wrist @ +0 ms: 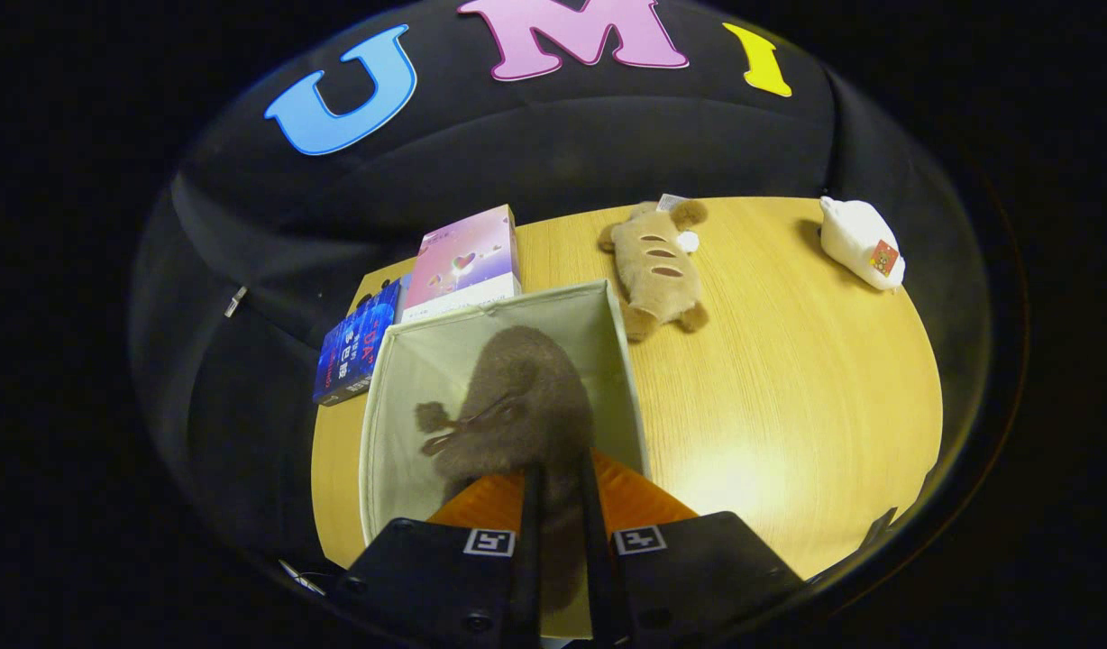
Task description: Open the storage box then place both shoes into the box .Put the left shoe in first, then the right shoe, with the right side of both shoes facing outward in a uniform manner.
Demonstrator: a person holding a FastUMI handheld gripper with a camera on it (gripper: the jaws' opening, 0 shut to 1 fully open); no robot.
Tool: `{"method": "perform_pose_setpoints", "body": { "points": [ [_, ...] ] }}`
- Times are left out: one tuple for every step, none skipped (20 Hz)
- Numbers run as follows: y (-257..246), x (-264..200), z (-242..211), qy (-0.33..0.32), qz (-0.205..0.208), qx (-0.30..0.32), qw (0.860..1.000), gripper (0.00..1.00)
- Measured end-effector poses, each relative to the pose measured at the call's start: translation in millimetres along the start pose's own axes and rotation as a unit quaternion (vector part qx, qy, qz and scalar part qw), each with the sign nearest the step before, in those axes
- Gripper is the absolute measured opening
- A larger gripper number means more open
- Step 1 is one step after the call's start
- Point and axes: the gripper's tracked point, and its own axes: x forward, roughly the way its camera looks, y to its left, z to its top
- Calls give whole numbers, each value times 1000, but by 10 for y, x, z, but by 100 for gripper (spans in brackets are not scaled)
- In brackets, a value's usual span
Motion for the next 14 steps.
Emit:
{"method": "perform_pose_setpoints", "body": {
  "points": [
    [19,-51,36,-9,3,1,1000,27],
    [43,-108,83,-20,8,2,1000,32],
    [62,-181,112,-30,13,2,999,44],
    [72,-260,140,-39,19,-2,999,56],
    [48,-349,162,-47,22,-11,999,68],
    [0,-439,195,-58,20,-22,998,81],
    [-73,-524,228,-72,13,-34,997,86],
    [-153,-631,272,-87,7,-47,995,98],
    [-237,-741,298,-101,-2,-59,993,99],
    [-325,-855,325,-115,-9,-68,991,99],
    [-389,-979,354,-129,-14,-75,989,99],
    [-471,-1103,378,-143,-19,-78,987,99],
    [-550,-1223,407,-156,-22,-78,984,99],
    [-624,-1342,443,-170,-24,-77,982,99]
  ]
}}
